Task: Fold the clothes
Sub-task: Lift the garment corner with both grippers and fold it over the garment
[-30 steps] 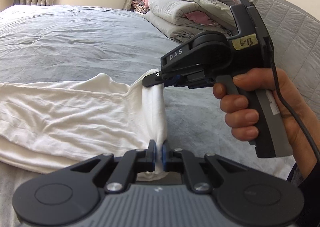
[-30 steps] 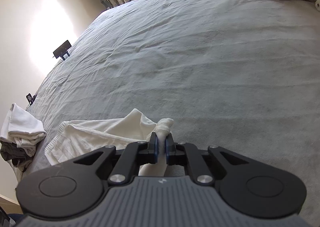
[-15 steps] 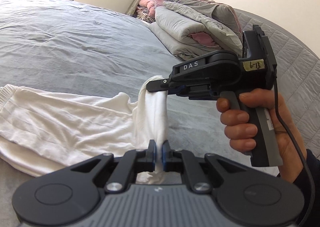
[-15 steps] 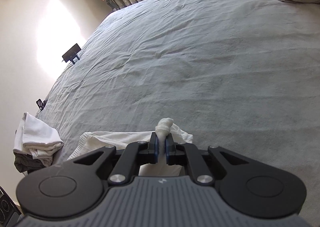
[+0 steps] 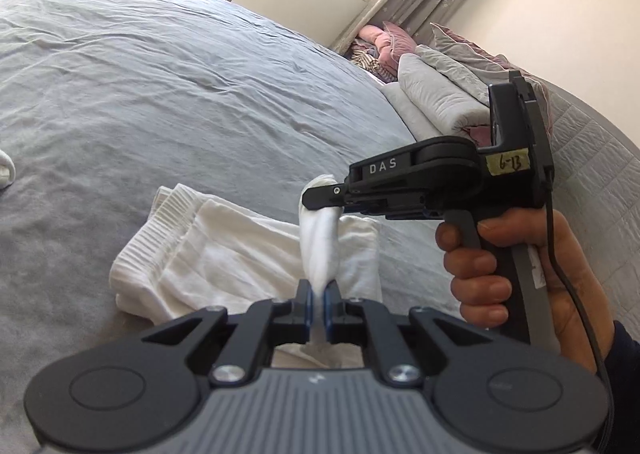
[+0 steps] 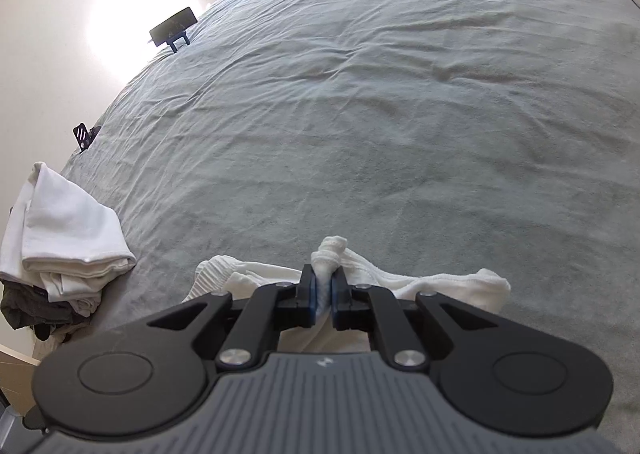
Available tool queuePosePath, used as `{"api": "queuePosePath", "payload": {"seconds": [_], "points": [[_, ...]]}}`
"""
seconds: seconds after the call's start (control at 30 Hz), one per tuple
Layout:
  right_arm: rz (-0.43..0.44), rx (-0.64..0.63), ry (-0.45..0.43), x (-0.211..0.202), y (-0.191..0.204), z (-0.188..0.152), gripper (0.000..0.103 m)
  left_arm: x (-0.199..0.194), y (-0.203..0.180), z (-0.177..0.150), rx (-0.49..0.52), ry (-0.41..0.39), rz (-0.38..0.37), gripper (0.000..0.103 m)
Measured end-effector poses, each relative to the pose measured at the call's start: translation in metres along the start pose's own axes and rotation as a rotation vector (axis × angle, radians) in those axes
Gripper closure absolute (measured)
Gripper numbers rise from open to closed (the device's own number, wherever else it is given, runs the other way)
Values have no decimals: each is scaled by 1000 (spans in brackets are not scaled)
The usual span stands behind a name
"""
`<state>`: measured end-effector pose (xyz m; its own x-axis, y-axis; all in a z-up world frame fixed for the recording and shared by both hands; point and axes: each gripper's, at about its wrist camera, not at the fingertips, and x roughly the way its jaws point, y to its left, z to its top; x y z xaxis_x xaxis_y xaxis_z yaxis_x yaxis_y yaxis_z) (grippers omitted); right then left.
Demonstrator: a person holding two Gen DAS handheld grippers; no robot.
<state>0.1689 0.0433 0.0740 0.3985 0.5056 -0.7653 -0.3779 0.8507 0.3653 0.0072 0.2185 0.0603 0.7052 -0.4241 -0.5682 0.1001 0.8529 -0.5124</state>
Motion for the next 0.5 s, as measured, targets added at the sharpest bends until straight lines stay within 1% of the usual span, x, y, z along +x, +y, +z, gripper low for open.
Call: {"api": "queuePosePath", "payload": {"seconds": [0.13,0.2,0.33,0.5], "points": [[5,-37,12,19,20,4,95,-4,20,3,-67,4,57,97],[7,-57,18,28,29,6,95,-8,30,4,-102,20,89,97],[-24,-141,40,47,52,6,95,-10,38,4,-129,36,130,97],[-75,-238,50,61,71,4,94,-8,49,3,-178,60,193,97]]}}
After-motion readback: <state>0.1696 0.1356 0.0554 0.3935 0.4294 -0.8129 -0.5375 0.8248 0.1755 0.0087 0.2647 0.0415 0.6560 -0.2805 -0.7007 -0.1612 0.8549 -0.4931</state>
